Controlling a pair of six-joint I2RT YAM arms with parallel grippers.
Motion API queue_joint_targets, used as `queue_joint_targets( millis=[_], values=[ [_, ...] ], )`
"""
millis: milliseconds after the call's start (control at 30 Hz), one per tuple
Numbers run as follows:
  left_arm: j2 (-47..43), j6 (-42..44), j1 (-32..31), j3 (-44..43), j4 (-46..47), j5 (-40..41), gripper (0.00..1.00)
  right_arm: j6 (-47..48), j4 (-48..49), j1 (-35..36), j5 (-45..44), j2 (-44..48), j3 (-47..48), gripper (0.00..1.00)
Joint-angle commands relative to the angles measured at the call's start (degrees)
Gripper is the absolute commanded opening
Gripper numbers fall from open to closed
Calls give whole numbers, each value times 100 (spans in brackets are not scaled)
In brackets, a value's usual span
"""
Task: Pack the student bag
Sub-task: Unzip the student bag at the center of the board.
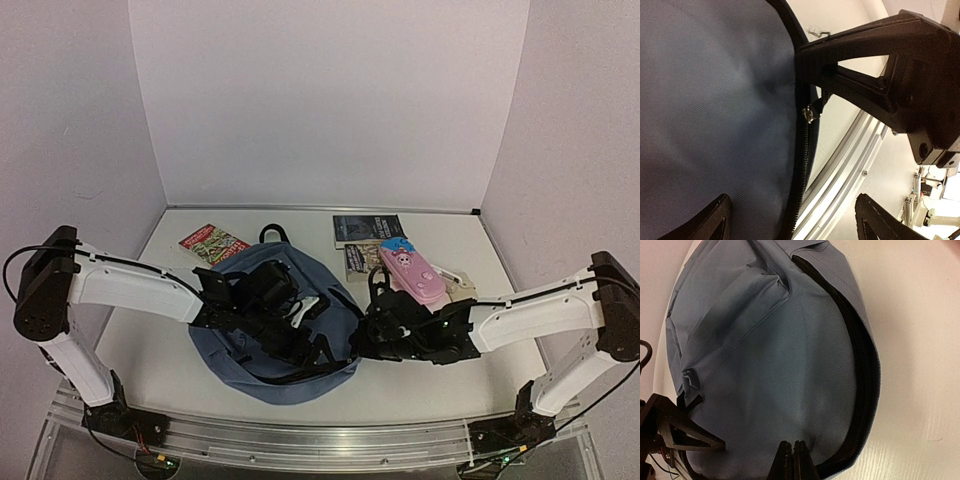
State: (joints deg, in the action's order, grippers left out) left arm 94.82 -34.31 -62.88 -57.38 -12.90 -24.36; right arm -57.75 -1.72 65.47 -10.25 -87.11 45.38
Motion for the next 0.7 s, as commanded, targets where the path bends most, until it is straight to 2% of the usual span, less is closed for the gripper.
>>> queue_joint_targets(
  millis=[0,67,167,233,267,367,500,667],
  values=[
    [243,47,-146,-370,195,-15,82,-156,126,-34,2,-10,-163,0],
    [327,47,-171,-440,225,-4,73,-166,127,-27,12,10,-192,0],
    [452,79,-211,-567,215,-19,49,-166,128,-30,22,46,-229,0],
    [534,95,-233,-650,198,-36,38,-166,128,-29,14,75,-245,0],
    [574,94,-240,-679,177,-59,36,-166,128,-33,14,86,-255,0],
    [674,116,-269,-753,86,-75,45,-174,124,-32,13,84,-257,0],
    [776,231,-349,-859,-176,162,51,-167,127,-33,14,56,-235,0],
    [780,281,-378,-823,-295,548,53,-177,268,-37,9,54,-232,0]
  ],
)
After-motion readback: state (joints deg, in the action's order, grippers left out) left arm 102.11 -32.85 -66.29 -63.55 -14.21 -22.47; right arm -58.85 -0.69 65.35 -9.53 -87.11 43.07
